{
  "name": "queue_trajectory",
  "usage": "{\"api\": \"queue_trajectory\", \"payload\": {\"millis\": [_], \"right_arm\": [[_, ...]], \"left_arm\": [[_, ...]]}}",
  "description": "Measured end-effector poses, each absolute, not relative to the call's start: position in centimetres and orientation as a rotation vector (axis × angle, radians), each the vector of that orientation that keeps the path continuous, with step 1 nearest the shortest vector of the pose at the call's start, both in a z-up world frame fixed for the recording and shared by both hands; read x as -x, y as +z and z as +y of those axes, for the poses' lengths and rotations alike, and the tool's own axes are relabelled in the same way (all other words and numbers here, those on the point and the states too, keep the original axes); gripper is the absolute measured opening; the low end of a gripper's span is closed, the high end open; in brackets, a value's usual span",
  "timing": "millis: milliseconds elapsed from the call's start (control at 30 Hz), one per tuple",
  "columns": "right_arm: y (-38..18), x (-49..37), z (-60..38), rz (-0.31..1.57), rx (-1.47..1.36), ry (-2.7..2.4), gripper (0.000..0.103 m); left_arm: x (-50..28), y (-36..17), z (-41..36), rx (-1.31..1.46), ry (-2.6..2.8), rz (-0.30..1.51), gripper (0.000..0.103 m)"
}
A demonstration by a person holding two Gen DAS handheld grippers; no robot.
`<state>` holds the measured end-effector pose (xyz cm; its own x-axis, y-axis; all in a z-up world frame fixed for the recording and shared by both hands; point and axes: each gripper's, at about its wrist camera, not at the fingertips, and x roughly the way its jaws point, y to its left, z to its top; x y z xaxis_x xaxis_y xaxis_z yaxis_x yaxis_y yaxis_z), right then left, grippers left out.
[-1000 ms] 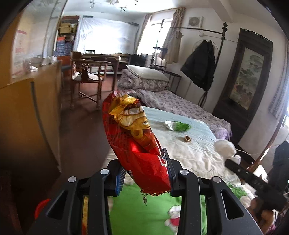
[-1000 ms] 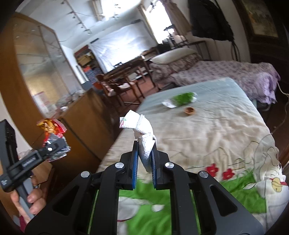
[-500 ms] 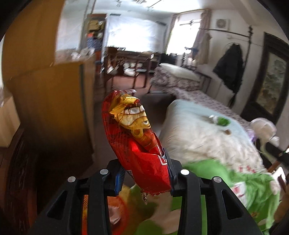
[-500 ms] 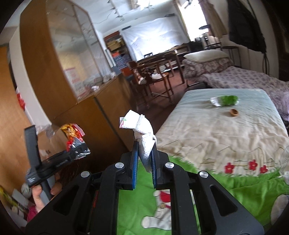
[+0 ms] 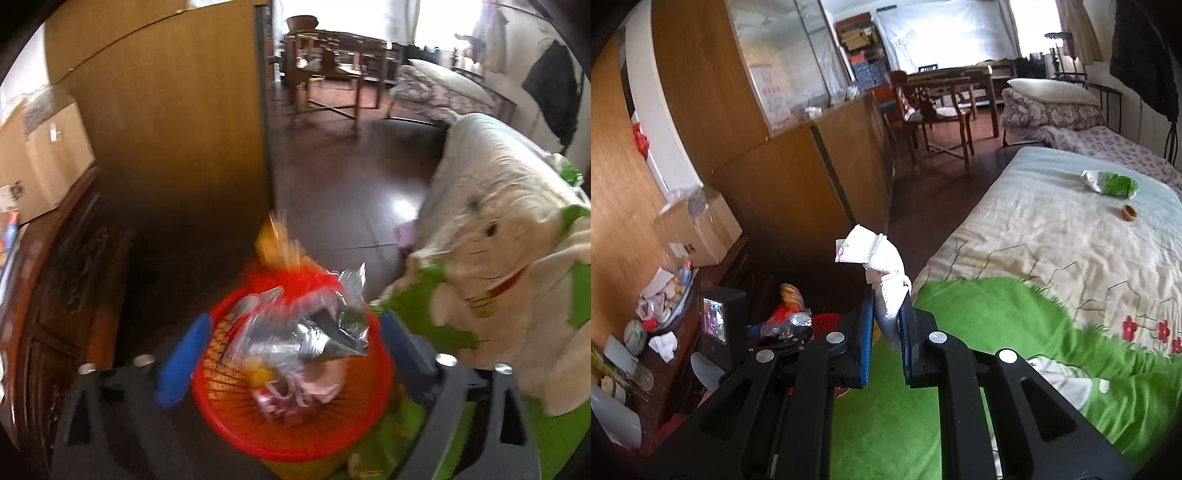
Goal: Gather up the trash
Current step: 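Carry the red snack bag and white tissue with both tools to the red basket, then open the left tool over the basket while the right tool releases the tissue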
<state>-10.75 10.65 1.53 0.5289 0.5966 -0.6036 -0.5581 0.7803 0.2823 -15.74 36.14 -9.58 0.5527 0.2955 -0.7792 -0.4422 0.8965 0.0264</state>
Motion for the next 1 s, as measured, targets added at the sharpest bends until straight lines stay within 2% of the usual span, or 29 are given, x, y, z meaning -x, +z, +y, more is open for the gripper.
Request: {"api": "queue_trajectory", "payload": {"millis": [400, 1000], "right_arm": [[-0.7, 11.0, 15.7, 0.815, 0.035, 0.759, 0.015], [-4.8, 11.6, 27.0, 0.923, 0.239, 0.92, 0.017]], "left_arm": [[17.9, -10.3, 38.9, 0.227, 0.548, 0.875, 0.097], [21.5, -14.6, 43.2, 0.294, 0.666, 0.957, 0.097]]}}
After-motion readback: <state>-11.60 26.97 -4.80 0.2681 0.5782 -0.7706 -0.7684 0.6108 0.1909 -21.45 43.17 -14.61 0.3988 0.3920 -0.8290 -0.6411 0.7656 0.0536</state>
